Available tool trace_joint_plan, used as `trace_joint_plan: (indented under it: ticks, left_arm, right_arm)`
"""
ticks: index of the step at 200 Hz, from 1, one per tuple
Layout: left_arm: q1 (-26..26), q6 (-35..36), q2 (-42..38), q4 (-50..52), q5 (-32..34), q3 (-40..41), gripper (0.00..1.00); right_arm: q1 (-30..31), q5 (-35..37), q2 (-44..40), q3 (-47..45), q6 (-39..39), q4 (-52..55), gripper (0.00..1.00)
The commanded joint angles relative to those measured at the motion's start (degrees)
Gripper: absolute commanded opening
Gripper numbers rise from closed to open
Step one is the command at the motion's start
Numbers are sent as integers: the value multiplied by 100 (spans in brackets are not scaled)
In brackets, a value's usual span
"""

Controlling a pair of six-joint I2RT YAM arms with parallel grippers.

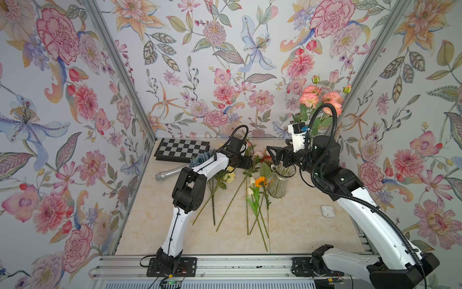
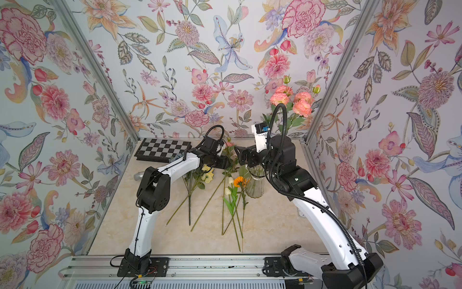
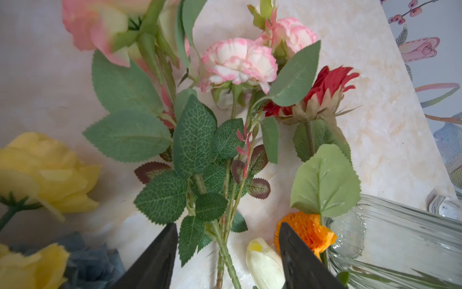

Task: Place the pink flowers into the vase
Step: Pick up the flower at the center of the board.

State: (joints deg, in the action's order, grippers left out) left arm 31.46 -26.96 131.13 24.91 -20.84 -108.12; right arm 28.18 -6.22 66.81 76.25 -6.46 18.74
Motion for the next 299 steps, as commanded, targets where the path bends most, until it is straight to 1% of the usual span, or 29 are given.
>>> trace_joint_plan:
  ticks: [1,48,70,89,109,133,192,217,260,299]
  left_arm:
    - [61,84,173,162,-113,-149,62]
    - [96,81,410,143,-204,-231,53]
    - [105,104,508,198,-204,-305,50]
    - [116,128,545,218,-200,-324,44]
    - [116,121,579,233,-177,-328,42]
    - [119,120,597,224,-180,-324,35]
    - [122,51,716,252,-249,-429,30]
    - [123,25,747,253,-258,-442,26]
    - [114,-17,704,208,-300,-456,16]
    - [33,-255,474,39,-427,-394,11]
  right_arm:
    - [41,39,-164,-105,-75,-36,98]
    - [47,112,-243,-196,-102,-35,98]
    - [50,131,-263,-206,-123,-37,98]
    - [60,157,-272,-214,-127,-34,98]
    - [66,182,-282,-211,-128,-37,98]
    - [83,200,-291,-218,-127,-31,98]
    - [93,235,-311,-242,-110,-32,98]
    - [93,241,-306,-248,-110,-37,98]
    - [92,248,-274,-263,-92,-46,99]
    - [93,235,-230,-233,-57,-55,99]
